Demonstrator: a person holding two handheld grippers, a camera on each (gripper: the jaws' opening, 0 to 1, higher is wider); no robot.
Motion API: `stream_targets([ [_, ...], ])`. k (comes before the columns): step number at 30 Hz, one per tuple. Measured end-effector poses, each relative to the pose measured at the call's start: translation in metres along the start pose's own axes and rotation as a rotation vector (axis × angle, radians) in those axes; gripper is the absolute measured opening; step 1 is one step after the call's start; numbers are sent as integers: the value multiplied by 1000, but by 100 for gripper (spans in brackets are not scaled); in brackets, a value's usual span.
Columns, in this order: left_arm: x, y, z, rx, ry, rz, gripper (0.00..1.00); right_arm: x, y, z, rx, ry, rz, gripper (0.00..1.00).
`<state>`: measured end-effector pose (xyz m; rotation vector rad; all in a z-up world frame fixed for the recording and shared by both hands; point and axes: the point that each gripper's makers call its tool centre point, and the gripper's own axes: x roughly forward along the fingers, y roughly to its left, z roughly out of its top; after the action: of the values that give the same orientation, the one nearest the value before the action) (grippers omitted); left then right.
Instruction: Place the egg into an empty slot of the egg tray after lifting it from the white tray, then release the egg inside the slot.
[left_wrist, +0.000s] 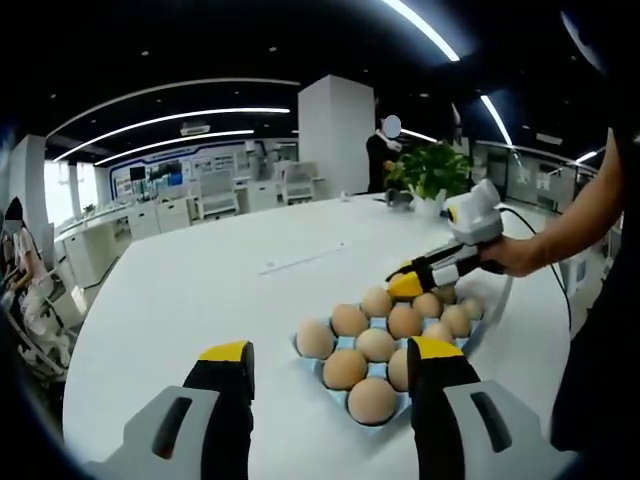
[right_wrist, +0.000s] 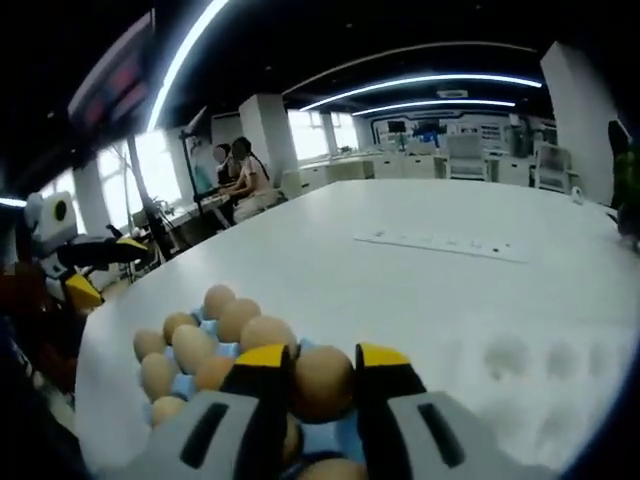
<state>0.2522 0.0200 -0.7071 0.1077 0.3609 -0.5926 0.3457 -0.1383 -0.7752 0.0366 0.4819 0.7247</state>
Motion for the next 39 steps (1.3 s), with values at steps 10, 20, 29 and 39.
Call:
stream_targets([
  [10,-1,0,-1,-2,2,2,62,0,1,-3,12,49,6,26],
  [20,0,-3,2,4,-2,-4,61,-1,2,-5,-5,65,36,26],
  [29,-1,-2,2,-4,-5,0,61,-3,4,-5,-5,61,39,26],
  [39,-1,-3,2,-2,-7,-1,61,-17,1,10,6,-16,16,26],
])
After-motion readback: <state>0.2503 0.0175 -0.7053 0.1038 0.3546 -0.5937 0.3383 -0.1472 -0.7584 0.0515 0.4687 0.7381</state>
